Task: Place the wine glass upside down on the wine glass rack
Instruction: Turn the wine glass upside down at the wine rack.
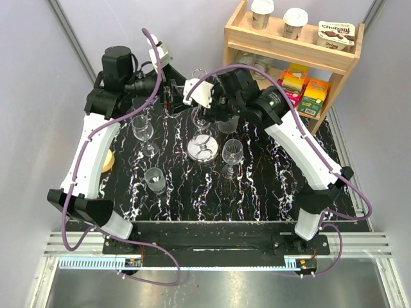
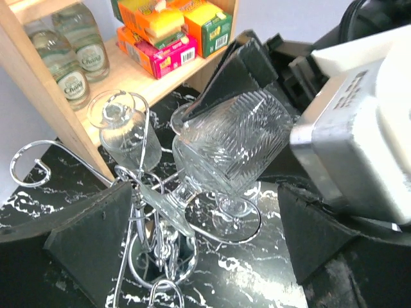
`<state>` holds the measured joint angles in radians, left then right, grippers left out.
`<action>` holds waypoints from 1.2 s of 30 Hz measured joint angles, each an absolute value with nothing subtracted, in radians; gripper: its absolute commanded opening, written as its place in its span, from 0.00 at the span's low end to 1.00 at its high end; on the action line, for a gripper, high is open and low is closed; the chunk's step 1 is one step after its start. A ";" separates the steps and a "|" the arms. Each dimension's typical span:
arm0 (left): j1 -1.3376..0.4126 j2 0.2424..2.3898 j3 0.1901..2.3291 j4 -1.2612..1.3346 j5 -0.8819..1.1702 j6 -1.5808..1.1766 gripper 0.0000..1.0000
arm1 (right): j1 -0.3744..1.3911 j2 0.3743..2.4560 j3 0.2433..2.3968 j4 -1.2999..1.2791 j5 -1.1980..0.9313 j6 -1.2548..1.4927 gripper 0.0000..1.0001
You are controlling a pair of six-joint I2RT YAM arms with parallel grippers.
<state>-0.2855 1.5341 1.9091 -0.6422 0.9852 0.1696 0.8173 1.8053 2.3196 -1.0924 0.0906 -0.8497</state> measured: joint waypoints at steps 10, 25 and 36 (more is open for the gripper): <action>-0.181 1.492 1.890 -0.509 1.021 0.059 0.99 | 0.817 1.753 2.221 -1.058 0.115 -0.799 0.00; -0.173 1.480 1.815 -0.487 1.030 0.127 0.99 | 0.817 1.694 2.129 -0.949 0.116 -0.770 0.00; -0.141 1.482 1.763 -0.413 1.237 0.156 0.99 | 0.780 1.626 2.129 -0.936 -0.030 -0.734 0.00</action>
